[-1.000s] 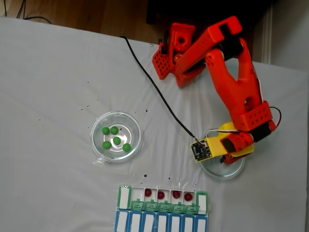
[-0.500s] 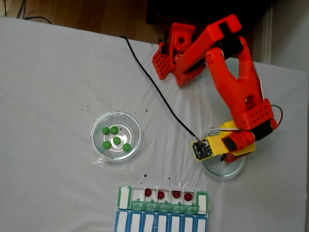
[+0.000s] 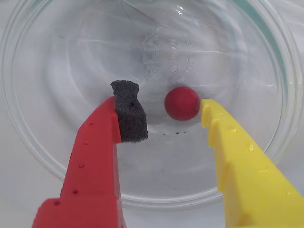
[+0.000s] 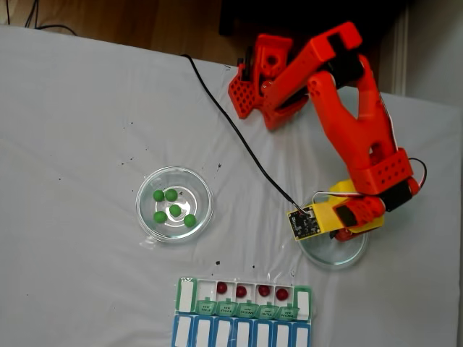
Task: Sort medicines into box.
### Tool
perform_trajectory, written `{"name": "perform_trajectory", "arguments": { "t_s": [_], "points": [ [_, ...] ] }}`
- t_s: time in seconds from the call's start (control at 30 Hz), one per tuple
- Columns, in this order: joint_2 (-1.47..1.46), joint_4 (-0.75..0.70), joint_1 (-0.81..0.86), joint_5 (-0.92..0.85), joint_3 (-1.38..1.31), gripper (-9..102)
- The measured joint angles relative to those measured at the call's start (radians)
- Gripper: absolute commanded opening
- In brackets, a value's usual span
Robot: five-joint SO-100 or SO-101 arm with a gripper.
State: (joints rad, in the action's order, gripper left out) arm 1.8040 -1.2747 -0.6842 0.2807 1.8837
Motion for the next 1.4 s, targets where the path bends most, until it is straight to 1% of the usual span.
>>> {"name": "perform_trajectory", "arguments": {
  "t_s": [0.53, 1.13, 1.4],
  "points": [
    [-0.043, -0.058, 0.000, 0.000, -0.037, 21],
    [-0.092, -0.075, 0.009, 0.000, -0.067, 19],
    [-0.063, -0.075, 0.012, -0.098, -0.067, 16]
  ]
}}
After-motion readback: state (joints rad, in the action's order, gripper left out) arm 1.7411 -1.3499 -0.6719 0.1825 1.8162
